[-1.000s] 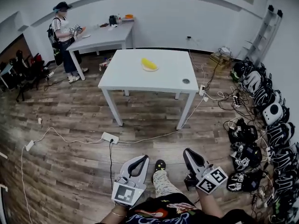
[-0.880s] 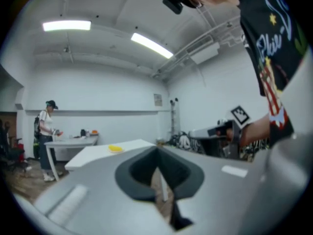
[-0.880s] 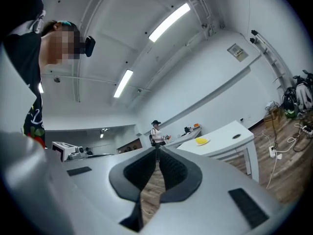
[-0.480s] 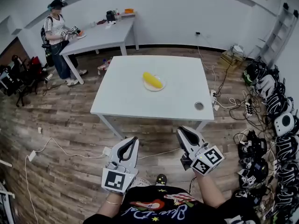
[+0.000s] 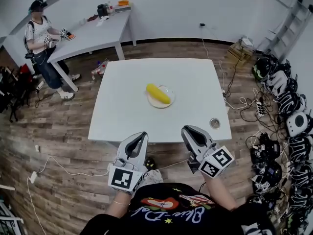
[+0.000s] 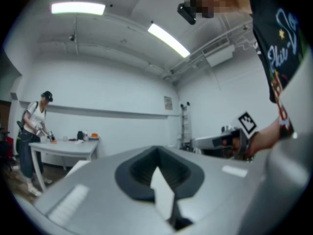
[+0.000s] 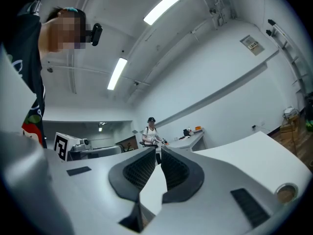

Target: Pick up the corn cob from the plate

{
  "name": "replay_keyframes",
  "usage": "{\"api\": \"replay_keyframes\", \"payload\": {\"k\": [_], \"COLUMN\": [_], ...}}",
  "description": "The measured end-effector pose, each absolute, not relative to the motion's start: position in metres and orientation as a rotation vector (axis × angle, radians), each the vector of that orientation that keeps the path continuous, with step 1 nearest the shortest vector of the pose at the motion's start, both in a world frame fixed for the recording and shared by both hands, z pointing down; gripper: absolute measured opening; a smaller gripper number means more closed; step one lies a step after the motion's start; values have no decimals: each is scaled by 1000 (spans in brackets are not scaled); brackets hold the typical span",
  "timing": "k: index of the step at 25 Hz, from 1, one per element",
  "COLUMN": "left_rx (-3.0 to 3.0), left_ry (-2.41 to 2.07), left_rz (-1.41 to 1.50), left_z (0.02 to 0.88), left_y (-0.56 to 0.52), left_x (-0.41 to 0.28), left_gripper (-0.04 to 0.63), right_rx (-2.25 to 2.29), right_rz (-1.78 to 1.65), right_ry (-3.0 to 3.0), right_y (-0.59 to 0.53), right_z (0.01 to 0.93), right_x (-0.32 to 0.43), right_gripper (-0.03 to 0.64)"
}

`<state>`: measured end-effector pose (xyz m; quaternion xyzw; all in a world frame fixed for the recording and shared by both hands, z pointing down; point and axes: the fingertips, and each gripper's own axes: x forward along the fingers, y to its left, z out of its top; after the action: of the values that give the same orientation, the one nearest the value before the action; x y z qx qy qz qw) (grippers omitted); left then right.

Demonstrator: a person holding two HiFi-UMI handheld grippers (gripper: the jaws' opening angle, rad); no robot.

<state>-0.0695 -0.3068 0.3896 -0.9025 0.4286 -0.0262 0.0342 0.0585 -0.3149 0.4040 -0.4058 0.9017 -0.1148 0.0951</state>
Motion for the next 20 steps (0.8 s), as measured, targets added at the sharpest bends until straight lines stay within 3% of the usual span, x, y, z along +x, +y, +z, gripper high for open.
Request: {"api": "replay_keyframes", "payload": {"k": [14, 15, 17, 20], "left_rx": [-2878, -2881, -2897, -2917], "left_ry": [1227, 1220, 1207, 1204], "left_rz": [-124, -122, -114, -104], "left_z": [408, 409, 412, 418], "left_y": [-405, -411, -422, -443], "left_x": [-77, -77, -77, -83], "left_gripper": [-9, -9, -9, -9], "right_rx": [-1284, -1283, -1276, -1269], "right_rz": [-361, -361, -383, -450], "right_ry": [2819, 2859, 2968, 3154], "right_y": [-422, -435, -462, -509], "right_z": [427, 432, 449, 484], "right_x": [32, 27, 15, -8], "right_gripper": [22, 44, 168, 221]}}
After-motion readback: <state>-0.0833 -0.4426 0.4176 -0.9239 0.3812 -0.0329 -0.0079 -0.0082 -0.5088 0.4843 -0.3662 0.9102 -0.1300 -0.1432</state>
